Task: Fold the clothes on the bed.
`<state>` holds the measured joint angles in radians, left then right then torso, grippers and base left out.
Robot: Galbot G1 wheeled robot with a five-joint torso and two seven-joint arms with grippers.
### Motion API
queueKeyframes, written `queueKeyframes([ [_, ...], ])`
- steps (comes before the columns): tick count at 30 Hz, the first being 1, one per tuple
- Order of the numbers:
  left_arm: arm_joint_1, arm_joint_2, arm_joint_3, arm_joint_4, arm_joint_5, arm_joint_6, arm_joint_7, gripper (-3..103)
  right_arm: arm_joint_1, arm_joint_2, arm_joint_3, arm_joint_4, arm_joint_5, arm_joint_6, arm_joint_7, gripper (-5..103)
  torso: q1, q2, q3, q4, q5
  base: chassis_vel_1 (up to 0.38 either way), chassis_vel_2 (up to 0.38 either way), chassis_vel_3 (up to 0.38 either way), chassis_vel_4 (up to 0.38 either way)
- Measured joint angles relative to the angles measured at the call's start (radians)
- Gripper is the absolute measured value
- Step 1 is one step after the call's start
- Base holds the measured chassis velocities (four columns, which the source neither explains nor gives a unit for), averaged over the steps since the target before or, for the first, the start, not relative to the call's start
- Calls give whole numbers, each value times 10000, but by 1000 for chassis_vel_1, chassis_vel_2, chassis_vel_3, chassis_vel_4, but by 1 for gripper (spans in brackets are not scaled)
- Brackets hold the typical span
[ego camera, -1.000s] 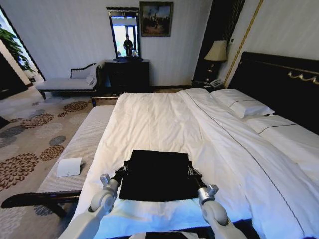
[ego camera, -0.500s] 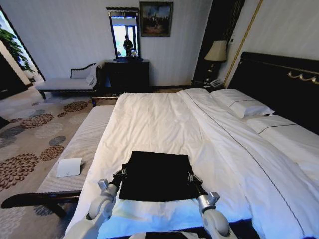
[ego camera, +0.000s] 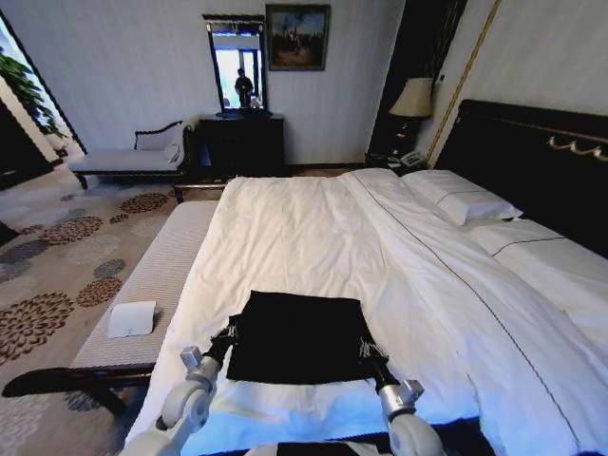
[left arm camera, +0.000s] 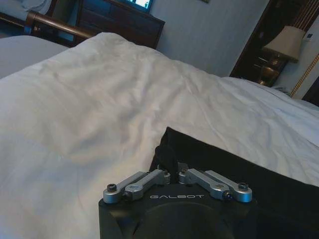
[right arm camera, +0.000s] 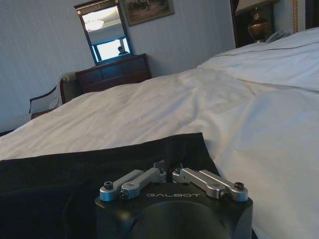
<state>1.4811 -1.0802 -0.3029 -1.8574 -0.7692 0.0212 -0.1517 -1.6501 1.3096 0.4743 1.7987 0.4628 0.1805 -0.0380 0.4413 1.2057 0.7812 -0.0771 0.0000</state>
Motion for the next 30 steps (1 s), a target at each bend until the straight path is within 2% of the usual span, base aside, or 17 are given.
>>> queueKeyframes([
  [13,290,-104,4,-39,162,-65,25,2,21,-46,244,104,66,46,-59,1,0,0,0,-1,0,0,0,0,0],
  [17,548,-39,-12,-318,-7,153,-116,4,-15,5,245,29,-126,100,-182,-1,-1,1,0,-1,0,0,0,0,0],
  [18,692,-32,-38,-484,-99,263,-192,4,-24,22,258,-22,-280,178,-234,4,-1,1,0,-1,0,0,0,0,0],
  [19,898,-54,-100,-671,-131,348,-239,10,-40,35,276,-46,-398,236,-286,10,0,0,0,0,0,0,0,0,0],
  [20,898,-54,-100,-671,-131,348,-239,10,-40,35,276,-46,-398,236,-286,10,0,0,0,0,0,0,0,0,0],
  [21,1079,-71,-148,-805,-116,386,-248,15,-65,43,287,-46,-443,265,-315,16,-1,1,0,0,0,0,0,0,0],
  [22,1260,-92,-190,-907,-73,411,-256,20,-98,52,295,-40,-468,288,-340,16,-1,1,0,1,2,0,0,0,0],
  [23,1384,-105,-219,-971,-24,426,-261,20,-134,57,303,-26,-482,307,-370,21,-1,1,0,2,2,0,0,0,0],
  [25,1627,-107,-314,-1145,106,439,-264,31,-258,76,332,61,-478,362,-485,32,-1,1,-1,1,0,0,0,0,0],
  [26,1627,-107,-314,-1145,106,439,-264,31,-258,76,332,61,-478,362,-485,32,-1,1,-1,1,0,0,0,0,0],
  [27,1734,-84,-364,-1243,129,444,-264,36,-327,81,350,105,-465,379,-540,37,-1,1,-1,0,0,0,0,0,0],
  [28,1806,-59,-407,-1318,133,448,-263,42,-389,81,381,140,-454,395,-581,37,-1,1,-1,1,0,0,0,0,0],
  [30,1960,-4,-536,-1516,156,450,-253,53,-542,77,513,250,-345,428,-642,48,-1,1,0,0,0,0,0,0,0],
])
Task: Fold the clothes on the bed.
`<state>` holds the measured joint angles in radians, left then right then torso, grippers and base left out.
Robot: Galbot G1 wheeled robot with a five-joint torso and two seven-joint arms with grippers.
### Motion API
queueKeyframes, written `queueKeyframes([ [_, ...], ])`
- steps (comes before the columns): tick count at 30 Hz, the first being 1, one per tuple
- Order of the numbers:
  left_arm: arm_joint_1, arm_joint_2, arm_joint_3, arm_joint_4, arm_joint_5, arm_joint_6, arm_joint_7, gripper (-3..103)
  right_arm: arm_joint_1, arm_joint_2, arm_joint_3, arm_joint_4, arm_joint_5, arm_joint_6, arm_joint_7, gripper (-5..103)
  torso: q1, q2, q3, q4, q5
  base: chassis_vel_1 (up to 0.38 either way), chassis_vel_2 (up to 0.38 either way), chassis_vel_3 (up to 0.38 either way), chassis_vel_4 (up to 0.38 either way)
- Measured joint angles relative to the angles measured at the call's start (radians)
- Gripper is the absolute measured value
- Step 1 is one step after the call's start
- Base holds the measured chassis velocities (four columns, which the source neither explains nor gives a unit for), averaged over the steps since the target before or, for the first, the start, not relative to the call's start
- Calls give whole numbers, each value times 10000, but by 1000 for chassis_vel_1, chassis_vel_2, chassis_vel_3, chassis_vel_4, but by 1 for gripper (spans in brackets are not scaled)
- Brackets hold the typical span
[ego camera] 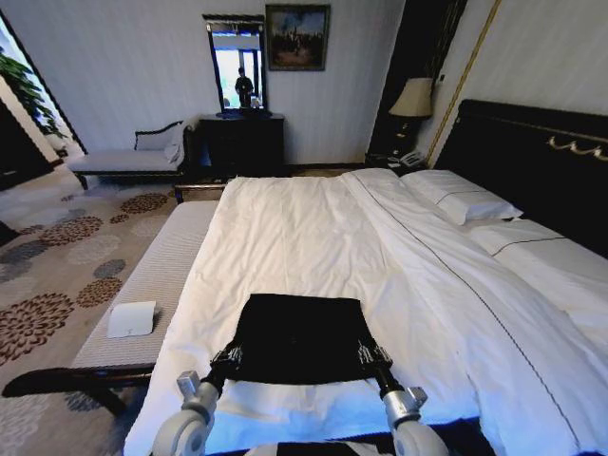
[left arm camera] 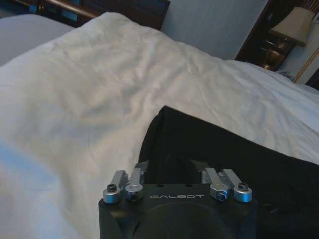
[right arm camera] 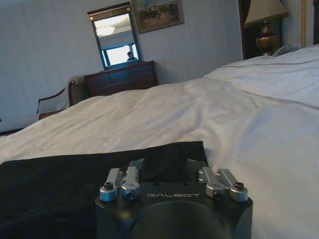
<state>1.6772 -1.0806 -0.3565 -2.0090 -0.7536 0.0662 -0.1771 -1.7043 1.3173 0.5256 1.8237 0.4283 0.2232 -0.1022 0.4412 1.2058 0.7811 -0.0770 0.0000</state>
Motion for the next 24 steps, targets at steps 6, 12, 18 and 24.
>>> queueKeyframes([
  [6,48,40,-291,-267,-151,55,0,69,-238,-17,315,293,482,4,19,65,0,0,0,0,1,0,0,0,0],
  [12,-647,157,-393,-107,-481,192,-80,90,-299,-111,660,680,962,-188,238,91,0,0,0,0,-1,0,0,0,0],
  [18,-2050,272,43,613,-1436,505,-349,100,-215,-231,821,965,1040,-378,421,100,1,-1,1,-2,0,0,0,0,0],
  [24,-3483,108,644,1825,-2013,691,-402,100,-241,-296,888,1092,1040,-481,513,100,0,-1,1,2,0,0,0,0,0],
])
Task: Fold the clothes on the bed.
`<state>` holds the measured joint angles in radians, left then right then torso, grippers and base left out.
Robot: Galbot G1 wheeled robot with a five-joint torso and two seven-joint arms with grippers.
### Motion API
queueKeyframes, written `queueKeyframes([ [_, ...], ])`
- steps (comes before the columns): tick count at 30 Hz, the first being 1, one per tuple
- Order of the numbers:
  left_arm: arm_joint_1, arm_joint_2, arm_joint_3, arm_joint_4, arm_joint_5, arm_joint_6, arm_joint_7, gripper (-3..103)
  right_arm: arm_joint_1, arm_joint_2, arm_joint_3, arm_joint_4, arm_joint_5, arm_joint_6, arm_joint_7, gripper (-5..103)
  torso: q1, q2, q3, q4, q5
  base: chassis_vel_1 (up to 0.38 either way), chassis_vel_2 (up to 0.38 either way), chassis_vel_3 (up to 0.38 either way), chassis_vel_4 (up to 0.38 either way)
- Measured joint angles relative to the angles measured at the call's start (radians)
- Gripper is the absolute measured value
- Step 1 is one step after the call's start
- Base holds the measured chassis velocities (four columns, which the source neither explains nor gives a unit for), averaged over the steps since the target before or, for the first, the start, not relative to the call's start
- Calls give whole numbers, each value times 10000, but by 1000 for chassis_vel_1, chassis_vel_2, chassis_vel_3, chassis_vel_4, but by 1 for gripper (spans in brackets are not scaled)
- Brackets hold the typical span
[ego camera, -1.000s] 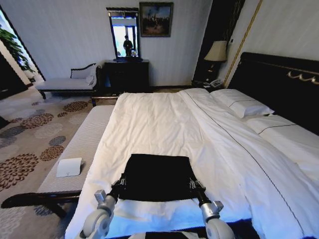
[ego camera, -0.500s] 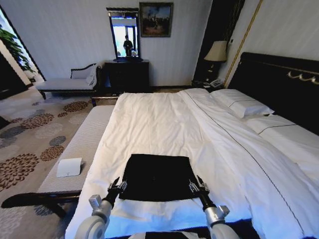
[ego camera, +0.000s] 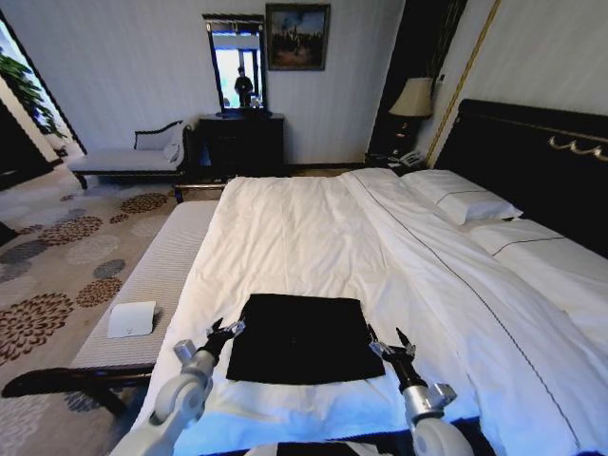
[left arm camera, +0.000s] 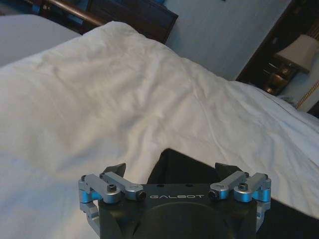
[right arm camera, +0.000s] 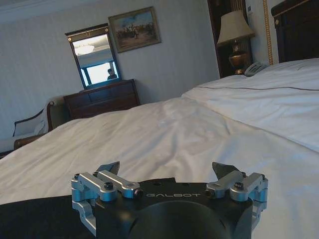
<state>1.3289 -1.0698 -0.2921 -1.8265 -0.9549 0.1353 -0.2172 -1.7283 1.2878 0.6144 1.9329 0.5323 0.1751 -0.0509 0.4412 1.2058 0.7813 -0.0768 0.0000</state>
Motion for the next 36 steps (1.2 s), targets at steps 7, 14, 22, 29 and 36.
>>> queueKeyframes([
  [7,-1902,-285,606,1430,-1121,317,-5,100,-23,-14,3,140,-30,-98,52,100,3,-1,1,-4,1,0,0,0,0],
  [14,-3008,-601,999,2686,-1430,424,-1,97,68,-157,-101,266,-2,-224,122,100,2,0,0,-2,-1,0,0,0,0],
  [22,-3463,-985,1299,3631,-1031,424,54,98,172,-241,-126,298,80,-294,198,100,1,0,-1,-2,0,0,0,0,0],
  [29,-3726,-1278,1590,3994,-805,412,85,84,204,-236,-129,335,105,-319,224,100,1,0,-1,-2,2,0,0,0,0],
  [36,-3857,-1401,1703,4127,-684,400,112,51,206,-241,-98,387,167,-346,246,100,1,-1,-1,-1,0,0,0,0,0],
])
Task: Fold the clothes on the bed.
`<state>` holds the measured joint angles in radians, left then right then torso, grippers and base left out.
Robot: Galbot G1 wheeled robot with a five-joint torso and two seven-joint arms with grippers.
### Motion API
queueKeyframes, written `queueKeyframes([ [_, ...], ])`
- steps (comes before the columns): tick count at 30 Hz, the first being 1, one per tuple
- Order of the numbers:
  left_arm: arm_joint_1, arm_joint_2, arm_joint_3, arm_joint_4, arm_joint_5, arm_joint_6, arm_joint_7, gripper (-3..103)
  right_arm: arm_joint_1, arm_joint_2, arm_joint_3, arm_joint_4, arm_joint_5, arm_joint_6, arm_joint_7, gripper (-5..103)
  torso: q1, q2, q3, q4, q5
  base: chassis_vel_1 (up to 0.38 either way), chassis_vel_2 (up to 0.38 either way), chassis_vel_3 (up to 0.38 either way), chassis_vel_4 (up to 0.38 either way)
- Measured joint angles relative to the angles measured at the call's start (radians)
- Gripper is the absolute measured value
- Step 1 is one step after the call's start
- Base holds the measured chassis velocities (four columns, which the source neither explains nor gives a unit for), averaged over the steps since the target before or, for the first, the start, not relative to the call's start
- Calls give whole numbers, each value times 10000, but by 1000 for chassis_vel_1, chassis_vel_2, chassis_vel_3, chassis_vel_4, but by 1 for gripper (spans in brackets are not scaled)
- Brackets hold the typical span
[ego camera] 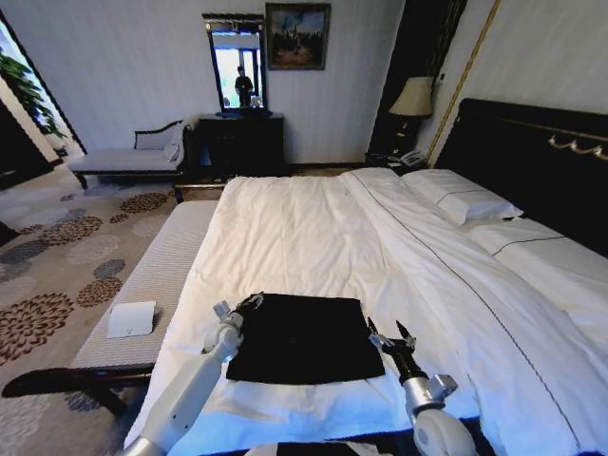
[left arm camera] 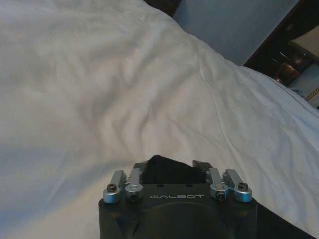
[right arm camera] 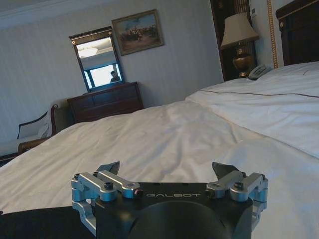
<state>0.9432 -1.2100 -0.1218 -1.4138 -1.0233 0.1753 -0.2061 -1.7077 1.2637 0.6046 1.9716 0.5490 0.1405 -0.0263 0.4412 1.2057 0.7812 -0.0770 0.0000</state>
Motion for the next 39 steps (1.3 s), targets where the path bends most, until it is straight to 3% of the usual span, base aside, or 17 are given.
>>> queueKeyframes([
  [2,1,0,1,-12,0,0,0,51,-2,1,2,1,12,-3,2,100,0,0,0,0,-1,0,0,0,0],
  [9,123,3,-66,-125,30,-16,-12,19,-6,-3,9,12,38,-30,53,100,0,0,0,-1,-1,0,0,0,0],
  [11,150,4,-82,-159,52,-29,-18,19,-7,-7,9,13,43,-35,66,100,0,0,0,-1,-1,0,0,0,0],
  [14,189,12,-140,-245,141,-67,-33,4,5,-32,-3,13,83,-81,105,100,0,0,0,-1,-1,0,0,0,0],
  [25,303,91,-267,-519,143,-105,-59,4,349,-350,-83,-152,586,-384,324,100,0,1,0,-2,-1,0,0,0,0],
  [28,421,202,-321,-699,133,-107,-64,4,913,-686,-176,-207,1943,-1072,653,100,0,1,0,-4,-1,0,0,0,0],
  [29,421,202,-321,-699,133,-107,-64,4,913,-686,-176,-207,1943,-1072,653,100,0,1,0,-4,-1,0,0,0,0],
  [33,604,313,-361,-917,130,-107,-101,4,2440,-1369,-509,-791,4647,-2511,1338,100,0,0,0,3,0,0,0,0,0],
  [34,604,313,-361,-917,130,-107,-101,4,2440,-1369,-509,-791,4647,-2511,1338,100,0,0,0,3,0,0,0,0,0],
  [37,666,379,-362,-1016,130,-107,-130,4,3820,-1795,-815,-1717,6411,-3399,1766,100,0,0,1,4,1,0,0,0,0],
  [39,625,398,-295,-1010,130,-108,-150,4,4141,-1883,-847,-1981,6842,-3620,1820,100,1,0,2,6,5,0,0,0,0],
])
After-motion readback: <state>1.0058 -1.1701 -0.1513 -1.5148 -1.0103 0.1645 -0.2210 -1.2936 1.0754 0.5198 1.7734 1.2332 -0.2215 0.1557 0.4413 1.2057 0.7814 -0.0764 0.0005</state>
